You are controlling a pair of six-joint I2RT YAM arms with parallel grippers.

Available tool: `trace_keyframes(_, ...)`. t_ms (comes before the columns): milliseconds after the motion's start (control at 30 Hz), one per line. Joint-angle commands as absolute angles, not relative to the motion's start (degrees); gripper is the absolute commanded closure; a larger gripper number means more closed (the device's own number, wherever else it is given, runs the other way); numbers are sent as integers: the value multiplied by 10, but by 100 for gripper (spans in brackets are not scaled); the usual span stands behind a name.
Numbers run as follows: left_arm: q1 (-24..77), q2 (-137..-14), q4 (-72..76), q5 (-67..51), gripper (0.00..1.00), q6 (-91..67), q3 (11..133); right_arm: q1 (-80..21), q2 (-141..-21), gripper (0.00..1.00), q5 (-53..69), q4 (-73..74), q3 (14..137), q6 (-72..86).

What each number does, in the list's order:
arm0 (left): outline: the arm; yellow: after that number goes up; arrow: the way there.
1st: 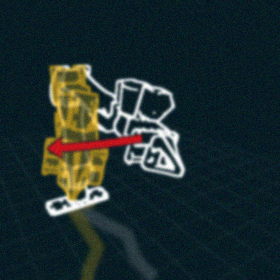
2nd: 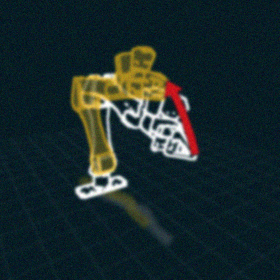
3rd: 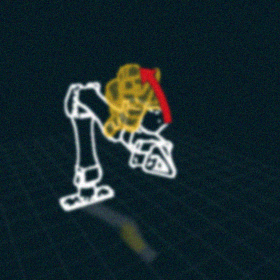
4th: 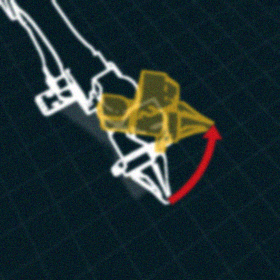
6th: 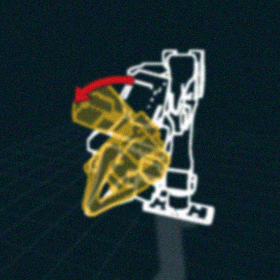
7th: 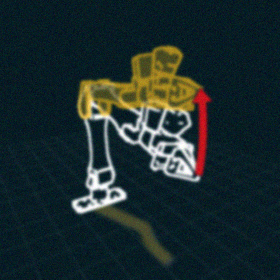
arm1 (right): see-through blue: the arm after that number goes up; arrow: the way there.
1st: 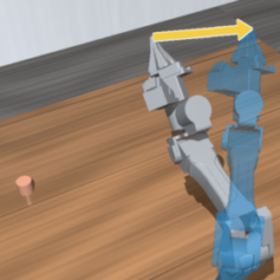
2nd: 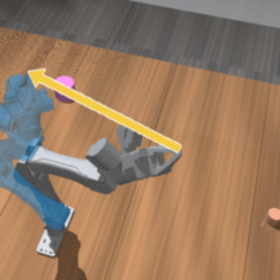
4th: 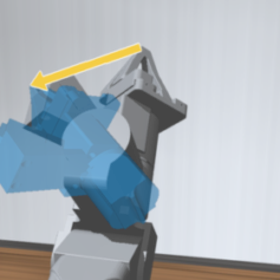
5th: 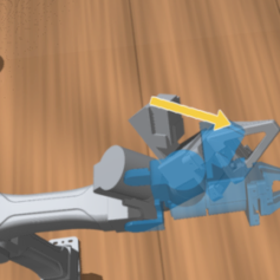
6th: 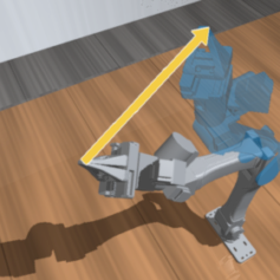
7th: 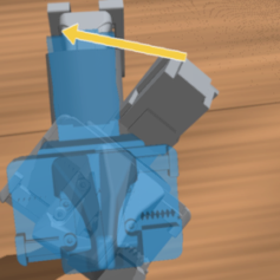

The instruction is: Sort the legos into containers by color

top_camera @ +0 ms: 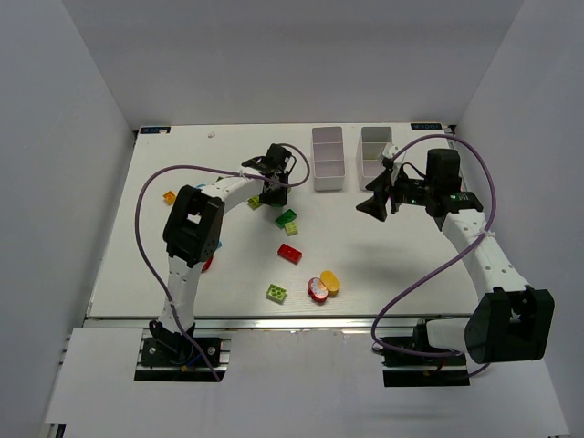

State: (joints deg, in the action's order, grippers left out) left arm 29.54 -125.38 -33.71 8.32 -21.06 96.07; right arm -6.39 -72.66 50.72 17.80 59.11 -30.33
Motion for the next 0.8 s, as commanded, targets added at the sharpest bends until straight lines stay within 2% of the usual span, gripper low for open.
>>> trace_keyframes(0,297,-1244,-328,81,70,-212,969,-62,-724,28,513,161,590,-291)
trace_keyframes(33,297,-1238,-323,76,75,-211,966,-62,-728,29,515,161,590,-283)
trace_keyframes(100,297,-1209,-294,55,78,-209,943,-66,-735,32,518,158,591,-228)
trace_keyframes(200,302,-1113,-194,-34,80,-199,839,-97,-770,36,520,168,603,-89)
trace_keyframes(267,305,-1091,-153,-69,80,-195,788,-114,-787,37,510,177,608,-59)
trace_keyframes(367,308,-1000,-50,-147,81,-191,703,-139,-799,36,474,131,598,61)
trace_keyframes(433,316,-908,51,-197,81,-193,587,-158,-825,37,426,121,608,163)
trace_keyframes(500,325,-871,108,-226,80,-192,541,-164,-840,35,436,114,616,197)
trace_keyframes(567,345,-843,161,-229,80,-189,506,-178,-854,34,418,112,632,224)
trace_keyframes(767,378,-815,175,-213,80,-198,468,-196,-881,34,412,94,657,282)
